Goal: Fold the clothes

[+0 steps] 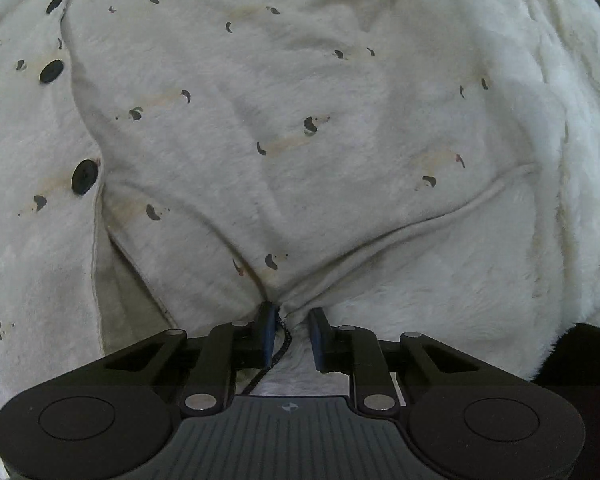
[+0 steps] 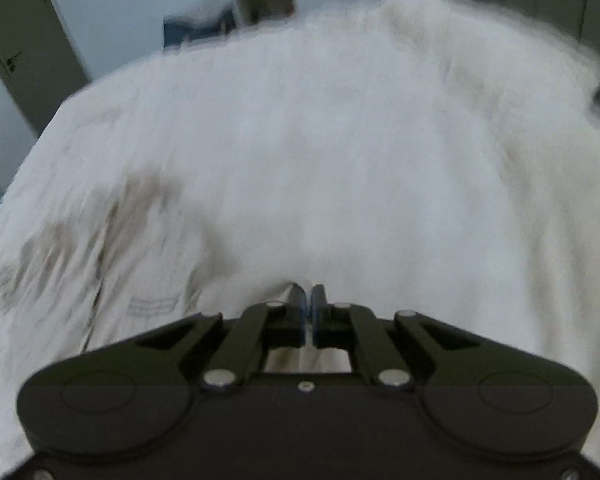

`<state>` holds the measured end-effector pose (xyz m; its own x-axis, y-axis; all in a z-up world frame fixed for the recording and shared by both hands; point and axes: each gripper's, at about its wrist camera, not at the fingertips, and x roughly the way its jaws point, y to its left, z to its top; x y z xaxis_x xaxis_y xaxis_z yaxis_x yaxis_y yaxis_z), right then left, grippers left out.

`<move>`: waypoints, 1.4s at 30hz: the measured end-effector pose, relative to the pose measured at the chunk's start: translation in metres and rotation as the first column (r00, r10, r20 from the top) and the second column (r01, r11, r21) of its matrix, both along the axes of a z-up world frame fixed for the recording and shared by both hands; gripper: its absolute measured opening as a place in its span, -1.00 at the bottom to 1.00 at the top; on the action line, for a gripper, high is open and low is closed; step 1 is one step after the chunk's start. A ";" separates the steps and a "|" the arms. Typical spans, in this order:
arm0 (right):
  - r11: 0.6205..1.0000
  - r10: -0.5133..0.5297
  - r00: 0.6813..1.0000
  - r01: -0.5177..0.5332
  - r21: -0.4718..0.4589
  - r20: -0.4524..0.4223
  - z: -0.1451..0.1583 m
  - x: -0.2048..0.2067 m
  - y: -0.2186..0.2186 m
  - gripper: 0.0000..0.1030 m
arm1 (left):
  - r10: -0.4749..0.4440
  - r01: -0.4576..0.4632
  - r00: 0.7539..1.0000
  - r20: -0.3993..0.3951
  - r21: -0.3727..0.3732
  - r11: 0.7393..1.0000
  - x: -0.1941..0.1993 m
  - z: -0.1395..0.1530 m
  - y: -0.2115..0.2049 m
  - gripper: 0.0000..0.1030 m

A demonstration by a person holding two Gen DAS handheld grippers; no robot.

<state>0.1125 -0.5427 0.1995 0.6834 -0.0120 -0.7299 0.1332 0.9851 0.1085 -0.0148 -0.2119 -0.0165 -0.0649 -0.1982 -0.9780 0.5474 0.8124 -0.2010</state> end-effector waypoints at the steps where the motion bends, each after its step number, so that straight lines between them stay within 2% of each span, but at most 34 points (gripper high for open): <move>1: 1.000 -0.006 0.999 0.007 -0.028 0.046 0.013 0.003 -0.001 -0.98 | -0.018 0.018 1.000 0.005 0.008 1.000 -0.001 0.001 -0.001 -0.65; 3: 0.994 -0.013 0.995 0.023 -0.105 0.098 0.030 0.009 0.000 -0.95 | -0.040 0.040 0.999 0.012 0.017 0.999 -0.003 0.001 -0.003 -0.65; 4: 0.989 -0.007 0.997 0.018 -0.144 0.078 0.027 0.013 0.001 -0.96 | -0.034 0.034 0.999 0.010 0.016 0.999 -0.002 0.002 -0.001 -0.65; 6: 0.976 -0.016 1.000 0.013 -0.220 -0.009 0.008 0.019 0.002 -0.76 | -0.022 0.022 1.000 0.005 0.013 1.000 -0.002 0.002 0.001 -0.65; 7: 0.969 -0.043 0.997 0.026 -0.244 -0.063 -0.007 0.018 0.000 -0.75 | -0.012 0.012 1.000 0.001 0.009 1.000 -0.001 0.002 0.003 -0.65; 9: 0.976 -0.067 0.988 0.036 -0.215 -0.141 -0.036 0.012 -0.007 -0.76 | -0.003 0.003 1.000 -0.004 0.004 1.000 -0.001 0.003 0.006 -0.65; 11: 0.988 -0.096 0.977 0.069 -0.141 -0.193 -0.064 -0.003 -0.016 -0.75 | -0.003 0.003 1.000 -0.007 -0.003 1.000 0.000 0.004 0.009 -0.65; 13: 0.989 -0.115 0.969 0.091 -0.119 -0.218 -0.079 -0.014 -0.023 -0.66 | -0.001 0.001 1.000 -0.006 -0.011 1.000 -0.001 0.004 0.013 -0.65; 15: 0.987 -0.150 0.959 0.133 -0.088 -0.241 -0.093 -0.020 -0.034 -0.43 | 0.003 -0.003 1.000 -0.005 -0.018 1.000 -0.001 0.005 0.016 -0.65; 16: 0.985 -0.169 0.956 0.159 -0.063 -0.240 -0.097 -0.018 -0.043 -0.39 | 0.010 -0.010 1.000 0.000 -0.024 1.000 -0.002 0.006 0.019 -0.65; 18: 0.975 -0.214 0.948 0.220 0.000 -0.234 -0.108 -0.012 -0.063 -0.17 | 0.017 -0.017 1.000 0.005 -0.030 0.999 -0.003 0.008 0.021 -0.64; 20: 0.964 -0.245 0.943 0.261 0.045 -0.227 -0.118 0.006 -0.083 -0.12 | 0.037 -0.036 0.999 0.015 -0.037 0.999 -0.004 0.012 0.026 -0.64; 24: 0.950 -0.282 0.932 0.304 0.067 -0.229 -0.139 0.063 -0.117 -0.11 | 0.058 -0.057 0.997 0.050 -0.027 0.998 -0.010 0.017 0.029 -0.64; 28: 0.927 -0.330 0.916 0.360 0.105 -0.229 -0.161 0.125 -0.150 -0.13 | 0.068 -0.068 0.993 0.092 -0.003 0.998 -0.019 0.018 0.029 -0.64; 31: 0.900 -0.372 0.888 0.416 0.130 -0.269 -0.180 0.159 -0.161 -0.13 | 0.082 -0.083 0.991 0.108 0.010 0.996 -0.023 0.017 0.028 -0.62; 32: 0.890 -0.384 0.868 0.438 0.124 -0.314 -0.192 0.172 -0.165 -0.14 | 0.094 -0.097 0.989 0.112 0.016 0.995 -0.024 0.016 0.028 -0.62; 34: 0.882 -0.381 0.854 0.451 0.138 -0.354 -0.202 0.180 -0.168 -0.40 | 0.114 -0.118 0.987 0.110 0.023 0.993 -0.023 0.016 0.029 -0.60; 35: 0.883 -0.358 0.860 0.438 0.169 -0.363 -0.203 0.181 -0.169 -0.99 | 0.121 -0.125 0.987 0.106 0.027 0.992 -0.023 0.016 0.029 -0.60; 36: 0.884 -0.325 0.871 0.419 0.209 -0.369 -0.202 0.181 -0.170 -1.00 | 0.128 -0.132 0.987 0.101 0.031 0.991 -0.022 0.016 0.030 -0.59; 38: 0.899 -0.278 0.907 0.362 0.248 -0.318 -0.177 0.168 -0.170 -1.00 | 0.131 -0.135 0.987 0.091 0.038 0.990 -0.020 0.017 0.031 -0.59; 39: 0.894 -0.302 0.905 0.378 0.241 -0.300 -0.157 0.156 -0.174 -1.00 | 0.127 -0.131 0.988 0.085 0.041 0.991 -0.019 0.018 0.032 -0.59; 42: 0.853 -0.430 0.861 0.486 0.188 -0.273 -0.097 0.117 -0.188 -1.00 | 0.112 -0.115 0.991 0.066 0.042 0.992 -0.016 0.020 0.036 -0.59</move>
